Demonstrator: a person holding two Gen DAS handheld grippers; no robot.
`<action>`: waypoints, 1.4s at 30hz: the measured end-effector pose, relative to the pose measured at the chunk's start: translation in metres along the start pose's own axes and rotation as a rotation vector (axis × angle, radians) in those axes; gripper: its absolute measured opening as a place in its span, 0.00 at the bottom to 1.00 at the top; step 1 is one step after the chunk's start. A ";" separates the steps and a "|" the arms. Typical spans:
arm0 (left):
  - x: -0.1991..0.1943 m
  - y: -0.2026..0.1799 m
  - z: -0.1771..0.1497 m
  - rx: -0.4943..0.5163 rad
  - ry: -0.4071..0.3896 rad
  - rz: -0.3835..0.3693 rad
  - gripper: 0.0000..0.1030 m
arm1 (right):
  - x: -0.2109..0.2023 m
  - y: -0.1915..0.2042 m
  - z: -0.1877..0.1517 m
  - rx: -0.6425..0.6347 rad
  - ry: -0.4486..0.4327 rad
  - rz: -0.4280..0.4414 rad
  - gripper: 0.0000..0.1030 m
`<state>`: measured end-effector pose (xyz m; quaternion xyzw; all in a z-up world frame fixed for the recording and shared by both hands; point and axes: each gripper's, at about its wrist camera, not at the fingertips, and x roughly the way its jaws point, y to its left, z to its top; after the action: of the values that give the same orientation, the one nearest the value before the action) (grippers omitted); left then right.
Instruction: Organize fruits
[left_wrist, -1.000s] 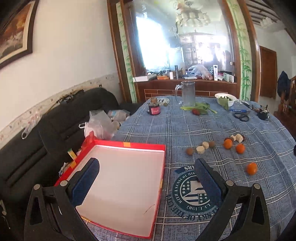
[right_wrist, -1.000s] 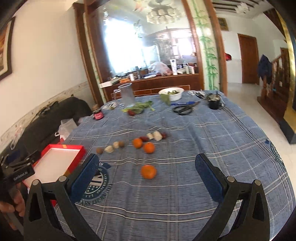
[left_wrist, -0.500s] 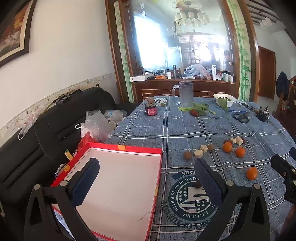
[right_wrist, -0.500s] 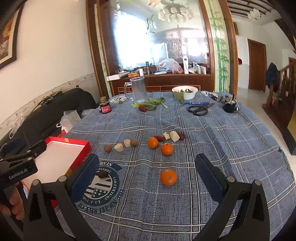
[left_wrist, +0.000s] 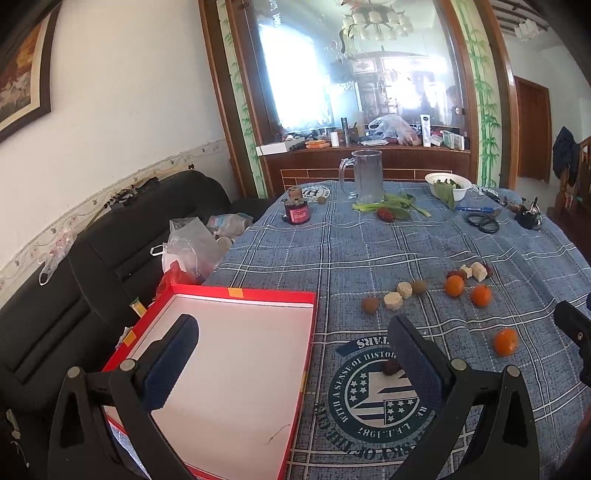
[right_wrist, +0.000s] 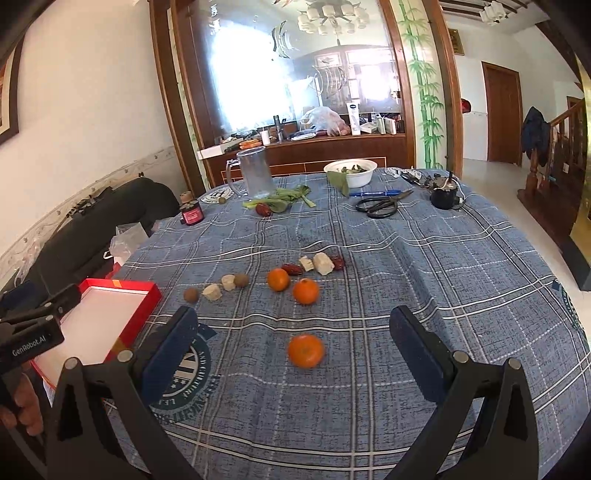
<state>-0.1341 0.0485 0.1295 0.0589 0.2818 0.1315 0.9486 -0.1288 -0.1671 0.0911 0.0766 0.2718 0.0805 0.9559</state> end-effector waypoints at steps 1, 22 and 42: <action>0.000 -0.003 0.001 0.004 0.002 0.000 0.99 | 0.000 -0.002 0.000 -0.001 0.000 0.000 1.00; 0.050 0.005 -0.013 -0.011 0.222 0.000 0.99 | 0.162 -0.015 0.037 -0.052 0.414 0.077 0.57; 0.062 -0.118 -0.005 0.152 0.235 -0.334 0.99 | 0.165 -0.082 0.048 0.121 0.364 0.219 0.32</action>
<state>-0.0619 -0.0469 0.0711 0.0670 0.4052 -0.0433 0.9107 0.0439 -0.2195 0.0319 0.1470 0.4342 0.1800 0.8703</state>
